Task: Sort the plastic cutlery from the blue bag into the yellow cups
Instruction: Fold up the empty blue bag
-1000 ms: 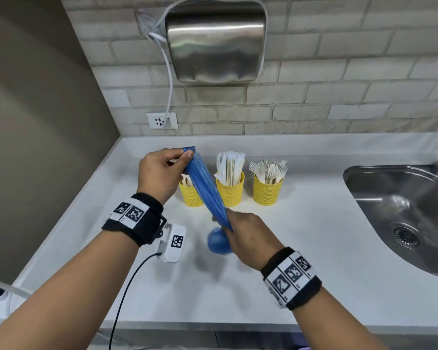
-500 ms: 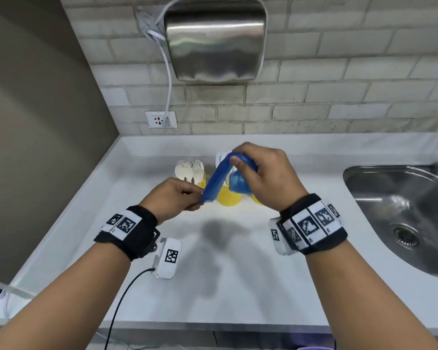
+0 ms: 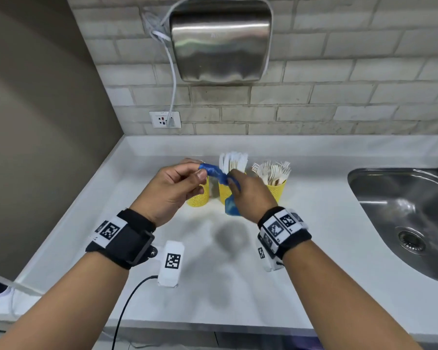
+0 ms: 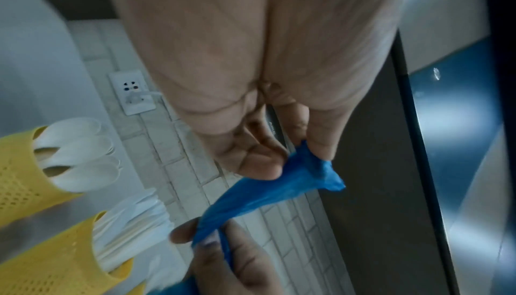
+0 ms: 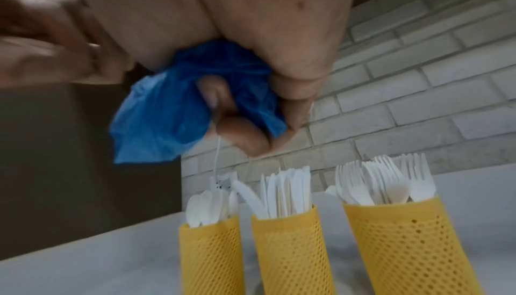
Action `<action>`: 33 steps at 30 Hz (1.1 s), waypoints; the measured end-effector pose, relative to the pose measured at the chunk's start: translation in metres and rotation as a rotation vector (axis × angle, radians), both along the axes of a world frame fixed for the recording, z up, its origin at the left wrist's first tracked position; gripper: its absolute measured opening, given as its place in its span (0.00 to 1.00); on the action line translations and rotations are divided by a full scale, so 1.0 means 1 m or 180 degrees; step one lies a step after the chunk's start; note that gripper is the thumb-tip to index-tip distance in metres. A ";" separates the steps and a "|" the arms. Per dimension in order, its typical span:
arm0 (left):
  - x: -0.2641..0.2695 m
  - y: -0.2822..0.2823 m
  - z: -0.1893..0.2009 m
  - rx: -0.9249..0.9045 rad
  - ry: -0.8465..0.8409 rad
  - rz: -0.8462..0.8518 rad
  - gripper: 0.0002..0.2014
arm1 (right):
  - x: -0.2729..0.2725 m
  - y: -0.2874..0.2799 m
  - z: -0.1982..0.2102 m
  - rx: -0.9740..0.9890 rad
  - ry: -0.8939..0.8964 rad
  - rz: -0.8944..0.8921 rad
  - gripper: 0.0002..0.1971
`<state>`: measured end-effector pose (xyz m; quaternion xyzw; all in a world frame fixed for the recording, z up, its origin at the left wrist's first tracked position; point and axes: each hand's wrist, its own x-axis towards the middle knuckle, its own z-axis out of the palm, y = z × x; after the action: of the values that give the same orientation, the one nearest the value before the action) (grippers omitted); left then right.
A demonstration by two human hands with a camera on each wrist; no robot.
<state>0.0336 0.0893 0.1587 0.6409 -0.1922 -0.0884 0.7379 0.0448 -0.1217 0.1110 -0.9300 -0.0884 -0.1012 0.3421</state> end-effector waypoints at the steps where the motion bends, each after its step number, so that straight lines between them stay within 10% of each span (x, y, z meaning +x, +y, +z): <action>1: 0.000 -0.002 0.001 0.0122 -0.0191 0.0154 0.08 | -0.005 0.005 -0.005 -0.0043 0.0161 0.0123 0.08; 21: 0.034 0.005 -0.028 0.1438 -0.1032 0.1899 0.06 | -0.071 0.002 0.006 0.0184 0.0398 0.0889 0.07; 33: 0.019 0.008 -0.046 0.2552 -0.2062 0.1397 0.07 | -0.034 -0.018 0.076 0.0930 -0.0534 0.0384 0.13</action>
<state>0.0522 0.0970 0.1132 0.8907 -0.2225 0.2025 0.3408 0.0110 -0.1392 0.1872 -0.8517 -0.1566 -0.1695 0.4704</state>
